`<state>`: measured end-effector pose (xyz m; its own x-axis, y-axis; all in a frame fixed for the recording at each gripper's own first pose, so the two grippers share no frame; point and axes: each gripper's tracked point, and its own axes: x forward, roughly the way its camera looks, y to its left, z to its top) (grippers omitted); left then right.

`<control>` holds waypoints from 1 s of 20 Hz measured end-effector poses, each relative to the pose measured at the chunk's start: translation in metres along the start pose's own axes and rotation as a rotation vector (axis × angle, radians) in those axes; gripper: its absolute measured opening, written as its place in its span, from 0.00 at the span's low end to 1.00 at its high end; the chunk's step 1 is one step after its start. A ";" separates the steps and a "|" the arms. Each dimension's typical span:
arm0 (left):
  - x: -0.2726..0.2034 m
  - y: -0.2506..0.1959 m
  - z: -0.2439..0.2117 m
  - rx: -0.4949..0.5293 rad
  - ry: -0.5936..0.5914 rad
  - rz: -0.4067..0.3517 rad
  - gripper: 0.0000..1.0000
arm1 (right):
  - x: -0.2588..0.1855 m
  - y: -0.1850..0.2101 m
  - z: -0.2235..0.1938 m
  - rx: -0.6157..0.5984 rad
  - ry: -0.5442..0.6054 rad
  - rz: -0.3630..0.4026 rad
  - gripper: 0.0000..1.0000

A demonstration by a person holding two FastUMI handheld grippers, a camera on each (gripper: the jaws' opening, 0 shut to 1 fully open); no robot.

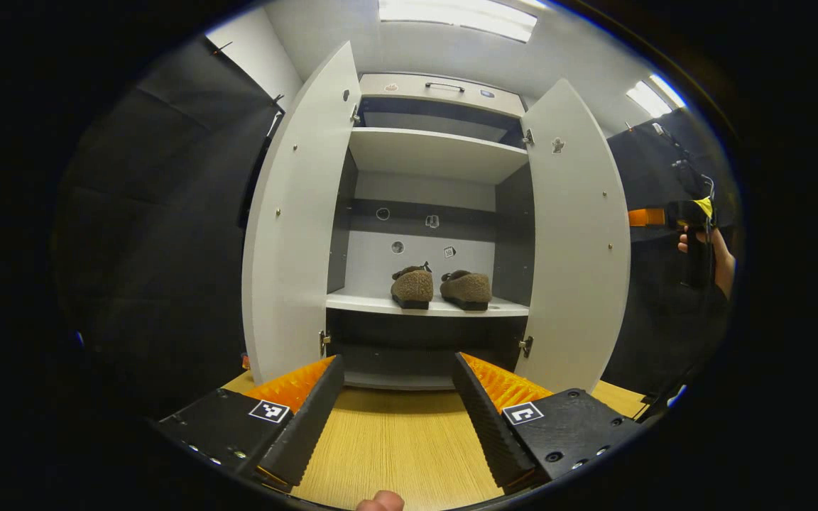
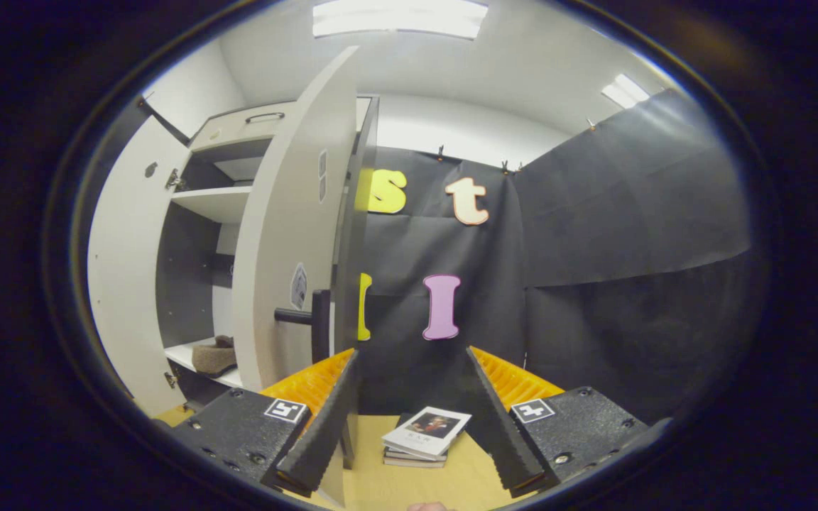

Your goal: Grab one shoe with the right hand and put it into the shoe cabinet, grab the other shoe with the left hand and put it into the shoe cabinet; then close the right door with the right hand and the left door with the left hand.

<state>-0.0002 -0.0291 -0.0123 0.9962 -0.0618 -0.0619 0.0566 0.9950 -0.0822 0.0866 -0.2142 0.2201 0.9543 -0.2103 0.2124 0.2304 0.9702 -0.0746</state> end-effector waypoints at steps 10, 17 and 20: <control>0.002 -0.004 0.006 0.012 -0.015 -0.015 0.93 | -0.005 0.030 0.004 0.014 0.002 0.067 0.83; 0.002 0.009 0.004 0.035 -0.016 0.009 0.93 | -0.016 0.088 0.005 0.018 -0.028 0.149 0.87; 0.003 0.015 0.006 0.040 -0.016 0.019 0.93 | -0.014 0.115 0.004 0.030 -0.022 0.202 0.87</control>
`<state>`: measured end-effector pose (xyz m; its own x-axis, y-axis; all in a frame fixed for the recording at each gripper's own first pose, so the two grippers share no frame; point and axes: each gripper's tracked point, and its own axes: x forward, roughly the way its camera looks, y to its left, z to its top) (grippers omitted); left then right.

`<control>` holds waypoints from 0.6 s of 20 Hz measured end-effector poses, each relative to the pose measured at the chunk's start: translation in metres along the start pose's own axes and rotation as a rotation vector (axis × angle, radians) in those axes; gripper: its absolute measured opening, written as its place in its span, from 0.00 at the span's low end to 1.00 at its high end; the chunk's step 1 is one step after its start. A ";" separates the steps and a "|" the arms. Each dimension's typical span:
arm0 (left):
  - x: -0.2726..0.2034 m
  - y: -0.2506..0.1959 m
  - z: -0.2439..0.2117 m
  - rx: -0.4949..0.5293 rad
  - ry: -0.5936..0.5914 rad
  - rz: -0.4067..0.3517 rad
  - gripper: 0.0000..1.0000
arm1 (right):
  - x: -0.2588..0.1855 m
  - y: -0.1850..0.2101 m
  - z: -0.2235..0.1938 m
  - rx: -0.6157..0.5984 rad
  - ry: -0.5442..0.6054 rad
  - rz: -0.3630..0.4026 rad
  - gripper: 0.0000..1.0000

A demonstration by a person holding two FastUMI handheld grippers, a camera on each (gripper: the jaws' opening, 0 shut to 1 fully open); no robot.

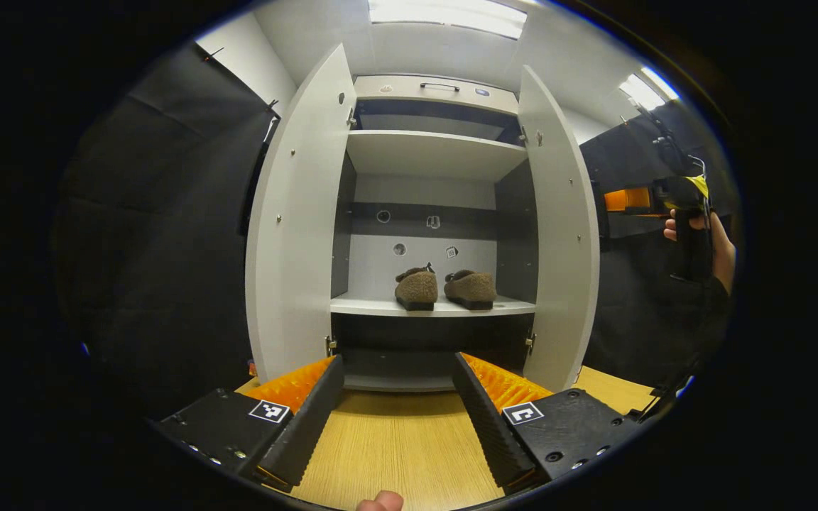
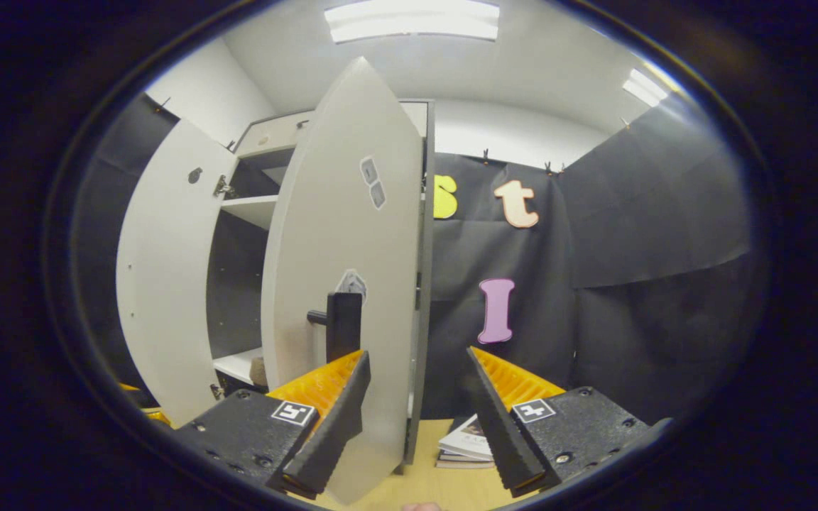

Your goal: Grab one shoe with the right hand and put it into the shoe cabinet, grab the other shoe with the left hand and put it into the shoe cabinet; then close the right door with the right hand and the left door with the left hand.

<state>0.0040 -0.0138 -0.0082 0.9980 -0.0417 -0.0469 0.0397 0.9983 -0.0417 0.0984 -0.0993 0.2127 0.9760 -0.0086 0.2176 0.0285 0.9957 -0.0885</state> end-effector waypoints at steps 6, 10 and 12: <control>0.000 0.014 -0.003 0.009 0.008 0.029 0.93 | 0.029 0.064 -0.006 0.021 -0.001 0.103 0.87; -0.003 0.021 -0.006 0.009 0.020 0.049 0.93 | 0.054 0.094 -0.011 0.004 -0.002 0.097 0.89; -0.004 0.027 -0.008 0.005 0.029 0.060 0.93 | 0.055 0.096 -0.011 -0.010 -0.013 0.089 0.88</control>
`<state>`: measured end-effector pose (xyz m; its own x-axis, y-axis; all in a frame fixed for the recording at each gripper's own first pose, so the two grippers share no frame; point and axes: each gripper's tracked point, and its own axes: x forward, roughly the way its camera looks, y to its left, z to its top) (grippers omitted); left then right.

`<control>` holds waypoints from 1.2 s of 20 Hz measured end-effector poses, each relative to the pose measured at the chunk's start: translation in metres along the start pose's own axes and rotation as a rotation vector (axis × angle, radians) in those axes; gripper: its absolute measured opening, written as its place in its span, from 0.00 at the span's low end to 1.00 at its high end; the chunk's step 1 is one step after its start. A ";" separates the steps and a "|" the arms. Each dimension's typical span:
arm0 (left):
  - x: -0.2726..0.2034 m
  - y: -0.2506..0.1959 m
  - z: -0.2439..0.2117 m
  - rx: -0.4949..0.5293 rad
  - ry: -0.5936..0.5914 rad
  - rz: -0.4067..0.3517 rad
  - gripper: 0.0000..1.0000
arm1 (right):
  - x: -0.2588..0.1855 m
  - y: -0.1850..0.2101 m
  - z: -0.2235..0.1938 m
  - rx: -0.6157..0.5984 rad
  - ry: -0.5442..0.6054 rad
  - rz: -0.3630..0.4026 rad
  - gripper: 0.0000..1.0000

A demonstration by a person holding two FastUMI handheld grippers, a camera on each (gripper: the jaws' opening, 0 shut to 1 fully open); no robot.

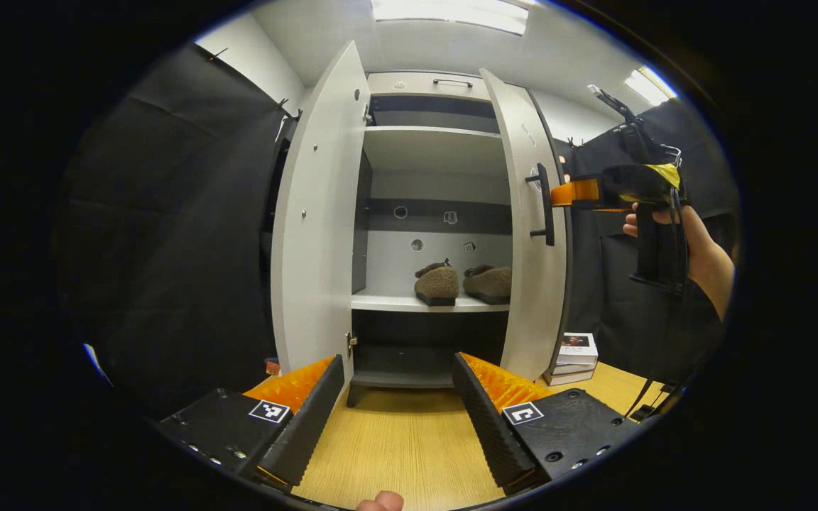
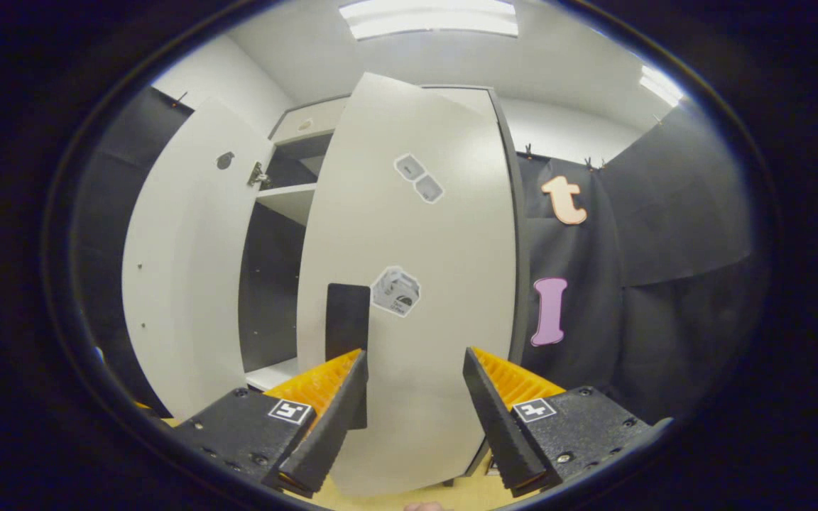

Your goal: Grab one shoe with the right hand and put it into the shoe cabinet, grab the other shoe with the left hand and put it into the shoe cabinet; then close the right door with the right hand and the left door with the left hand.

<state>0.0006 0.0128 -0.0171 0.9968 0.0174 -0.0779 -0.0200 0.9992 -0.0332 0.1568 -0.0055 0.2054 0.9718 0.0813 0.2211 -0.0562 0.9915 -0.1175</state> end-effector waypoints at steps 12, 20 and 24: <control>-0.002 0.010 0.010 -0.022 -0.014 0.018 0.93 | -0.112 -0.011 -0.058 0.061 -0.001 -0.098 0.89; -0.001 -0.001 0.017 -0.051 -0.030 -0.010 0.93 | -0.171 0.016 -0.173 0.083 0.143 -0.150 0.90; -0.005 0.007 0.033 -0.078 -0.074 -0.014 0.93 | -0.177 0.021 -0.197 0.074 0.194 -0.145 0.90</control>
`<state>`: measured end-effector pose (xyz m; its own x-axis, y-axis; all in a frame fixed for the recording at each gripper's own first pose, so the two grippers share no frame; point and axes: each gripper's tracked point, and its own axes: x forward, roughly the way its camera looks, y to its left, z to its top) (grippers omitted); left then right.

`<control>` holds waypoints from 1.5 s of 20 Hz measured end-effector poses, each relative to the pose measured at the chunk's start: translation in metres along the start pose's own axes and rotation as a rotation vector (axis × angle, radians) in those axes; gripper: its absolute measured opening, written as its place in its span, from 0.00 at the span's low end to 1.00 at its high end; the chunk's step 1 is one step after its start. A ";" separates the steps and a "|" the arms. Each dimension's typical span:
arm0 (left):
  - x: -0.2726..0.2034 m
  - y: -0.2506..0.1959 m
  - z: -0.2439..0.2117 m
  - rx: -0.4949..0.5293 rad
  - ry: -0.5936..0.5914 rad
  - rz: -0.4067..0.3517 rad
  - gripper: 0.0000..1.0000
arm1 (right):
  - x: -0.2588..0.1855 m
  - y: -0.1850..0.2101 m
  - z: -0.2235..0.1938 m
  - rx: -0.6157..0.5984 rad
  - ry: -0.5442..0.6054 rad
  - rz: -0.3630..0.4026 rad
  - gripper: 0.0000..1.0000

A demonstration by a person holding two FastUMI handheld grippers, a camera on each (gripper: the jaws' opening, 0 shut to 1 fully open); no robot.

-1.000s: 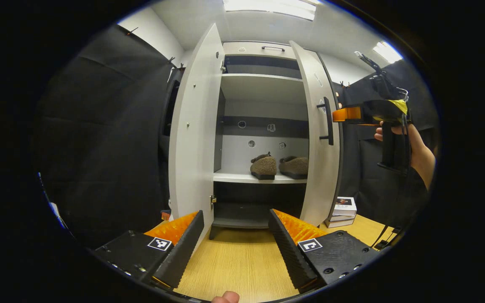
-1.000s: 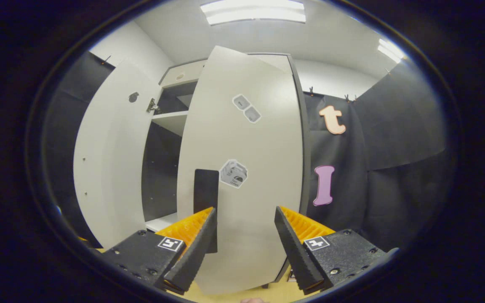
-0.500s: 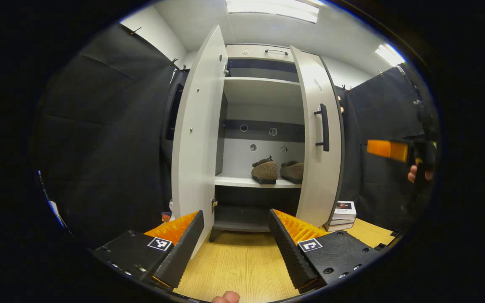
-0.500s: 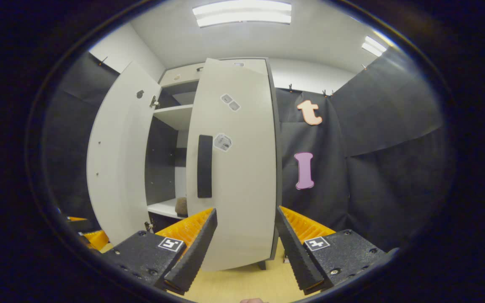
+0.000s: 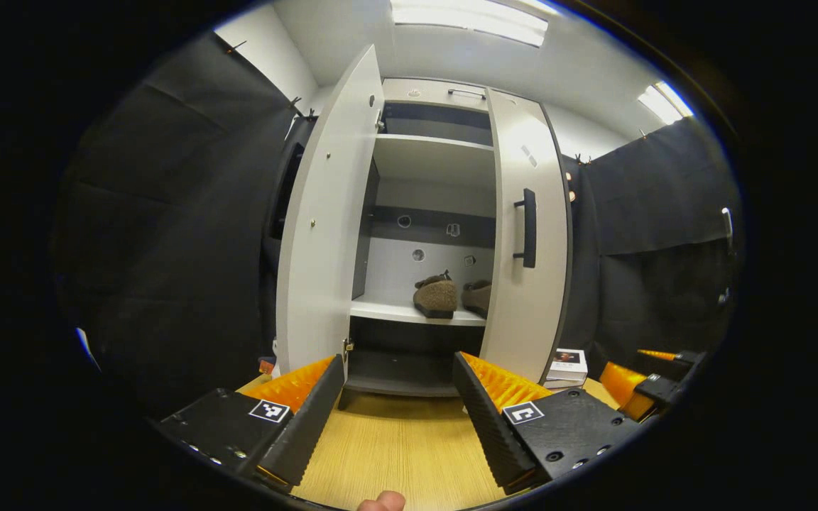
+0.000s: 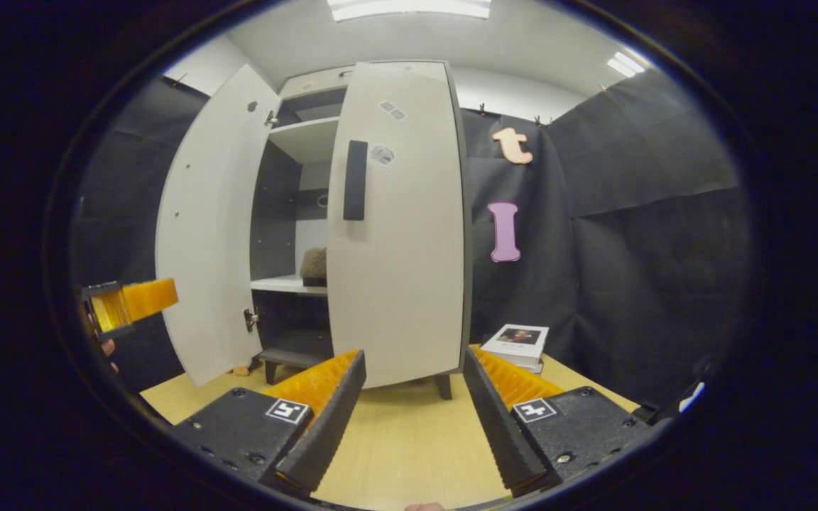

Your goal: Grab one shoe with the right hand and put it into the shoe cabinet, grab the other shoe with the left hand and put it into the shoe cabinet; then close the right door with the right hand and the left door with the left hand.

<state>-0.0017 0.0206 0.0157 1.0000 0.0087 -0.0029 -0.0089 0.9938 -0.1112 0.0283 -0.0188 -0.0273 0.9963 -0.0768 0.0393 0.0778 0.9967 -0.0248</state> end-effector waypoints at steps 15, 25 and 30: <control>0.061 0.196 0.156 0.074 -0.223 0.308 0.93 | -0.003 0.025 0.015 -0.021 0.003 0.080 0.90; 0.107 0.213 0.143 0.015 -0.149 0.221 0.93 | -0.002 0.001 0.015 -0.035 0.009 0.008 0.90; 0.103 0.199 0.144 0.004 -0.122 0.167 0.92 | 0.004 0.014 0.028 -0.019 -0.024 0.040 0.90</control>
<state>0.0997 0.2353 0.1360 0.9773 0.1870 0.0998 -0.1753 0.9777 -0.1153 0.0327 -0.0043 0.0006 0.9974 -0.0365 0.0614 0.0393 0.9982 -0.0458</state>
